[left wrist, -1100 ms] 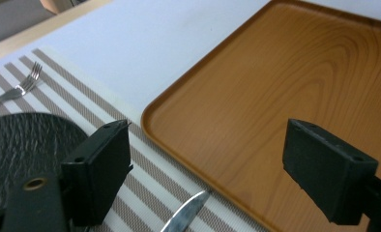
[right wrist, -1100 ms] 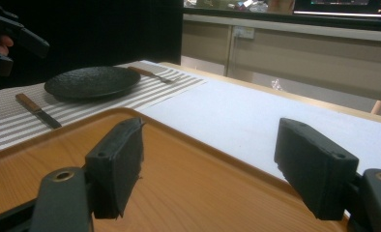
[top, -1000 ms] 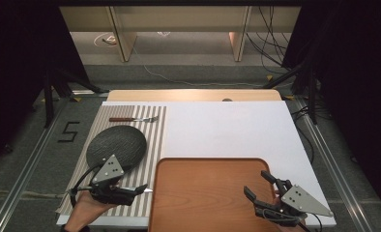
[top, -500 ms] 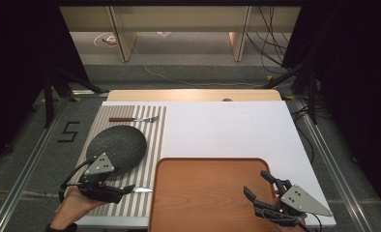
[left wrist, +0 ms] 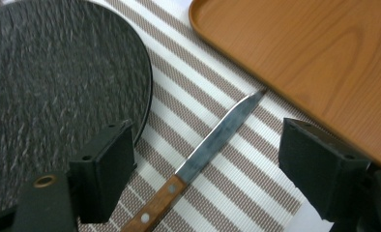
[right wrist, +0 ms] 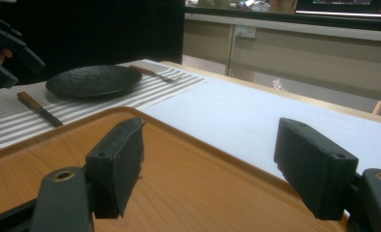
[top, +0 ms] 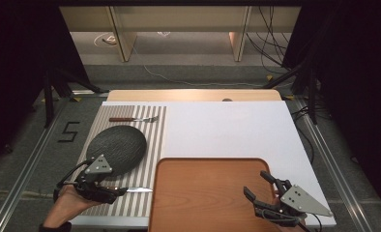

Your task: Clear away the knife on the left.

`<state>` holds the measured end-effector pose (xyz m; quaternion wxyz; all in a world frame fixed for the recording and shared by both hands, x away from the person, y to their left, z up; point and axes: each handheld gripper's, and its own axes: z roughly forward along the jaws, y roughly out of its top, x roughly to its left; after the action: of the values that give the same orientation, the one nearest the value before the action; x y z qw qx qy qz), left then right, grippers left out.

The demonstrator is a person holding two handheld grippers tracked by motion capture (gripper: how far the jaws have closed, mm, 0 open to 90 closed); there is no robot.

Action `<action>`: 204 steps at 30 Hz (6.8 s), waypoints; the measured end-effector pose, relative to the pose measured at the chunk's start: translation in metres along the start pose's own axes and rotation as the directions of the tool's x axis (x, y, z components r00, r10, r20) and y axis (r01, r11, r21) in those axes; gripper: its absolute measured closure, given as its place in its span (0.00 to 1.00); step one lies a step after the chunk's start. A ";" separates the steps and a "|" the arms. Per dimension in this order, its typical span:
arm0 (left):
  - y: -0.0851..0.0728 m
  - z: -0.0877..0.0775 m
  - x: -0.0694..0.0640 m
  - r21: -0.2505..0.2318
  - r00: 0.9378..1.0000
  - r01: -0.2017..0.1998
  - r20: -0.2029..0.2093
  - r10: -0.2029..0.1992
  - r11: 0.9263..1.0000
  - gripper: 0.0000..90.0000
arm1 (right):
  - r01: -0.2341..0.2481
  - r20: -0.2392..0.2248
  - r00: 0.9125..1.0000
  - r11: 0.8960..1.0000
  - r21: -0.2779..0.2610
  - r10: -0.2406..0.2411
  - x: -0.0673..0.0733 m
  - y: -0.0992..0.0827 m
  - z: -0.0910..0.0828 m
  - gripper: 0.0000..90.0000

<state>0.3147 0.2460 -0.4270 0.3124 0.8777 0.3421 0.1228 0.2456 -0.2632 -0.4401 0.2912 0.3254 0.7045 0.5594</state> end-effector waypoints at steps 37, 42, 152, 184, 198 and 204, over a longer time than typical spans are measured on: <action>-0.018 0.030 0.025 0.256 1.000 -0.007 0.010 0.004 0.967 0.45 | 0.004 -0.012 1.000 1.000 0.004 -0.004 0.001 -0.001 0.002 0.30; -0.018 0.033 0.025 0.272 1.000 -0.021 0.016 0.018 0.962 0.47 | 0.002 -0.012 1.000 1.000 0.006 -0.002 0.001 -0.001 0.002 0.30; 0.051 0.024 -0.077 -0.069 0.961 -0.055 0.266 0.071 0.996 0.86 | 0.020 -0.010 1.000 1.000 0.011 -0.020 0.003 -0.001 0.001 0.31; 0.060 0.063 -0.099 0.012 0.937 -0.065 0.346 0.057 0.998 0.86 | 0.023 -0.009 1.000 1.000 0.015 -0.023 0.003 -0.002 0.002 0.31; 0.065 0.080 -0.104 0.088 0.925 -0.072 0.380 0.033 0.993 0.86 | 0.023 -0.009 1.000 1.000 0.017 -0.022 0.003 -0.002 0.002 0.31; 0.065 0.086 -0.109 0.122 0.921 -0.078 0.389 0.025 0.989 0.86 | 0.023 -0.009 1.000 1.000 0.018 -0.023 0.003 -0.002 0.002 0.31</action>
<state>0.3061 0.0951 -0.4529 0.3103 0.9124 0.2580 -0.0680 0.2453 -0.2602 -0.4426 0.2914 0.3174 0.7144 0.5513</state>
